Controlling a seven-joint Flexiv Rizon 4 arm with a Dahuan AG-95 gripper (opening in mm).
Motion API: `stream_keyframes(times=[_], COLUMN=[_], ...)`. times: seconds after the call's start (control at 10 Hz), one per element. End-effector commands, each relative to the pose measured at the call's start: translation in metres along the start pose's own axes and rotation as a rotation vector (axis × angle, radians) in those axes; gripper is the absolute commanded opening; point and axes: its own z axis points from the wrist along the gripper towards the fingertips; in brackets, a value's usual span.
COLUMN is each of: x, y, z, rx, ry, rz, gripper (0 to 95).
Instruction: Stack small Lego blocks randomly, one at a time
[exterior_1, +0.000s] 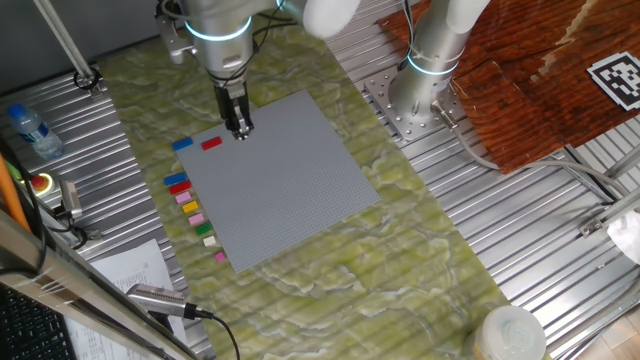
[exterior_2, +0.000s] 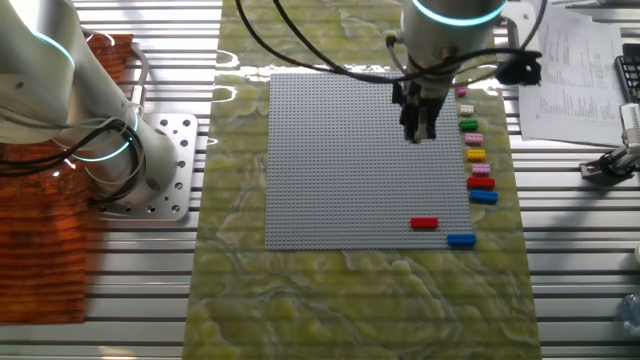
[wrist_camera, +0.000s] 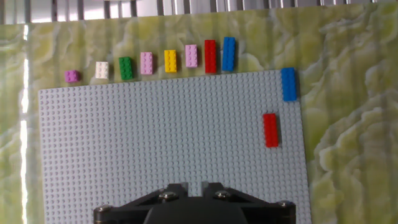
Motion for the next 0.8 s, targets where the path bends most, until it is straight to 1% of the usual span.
stream_keyframes(times=[0.1, 0.4, 0.6, 0.8], x=[-0.004, -0.015, -0.027, -0.035], y=[-0.004, -0.012, -0.02, -0.022], z=[0.009, 0.019, 0.023, 0.027], rx=[0.006, 0.012, 0.008, 0.008], ry=[-0.002, -0.002, 0.001, 0.001], rz=[-0.005, -0.016, -0.028, -0.04], gripper=[0.0, 0.0, 0.0, 0.0])
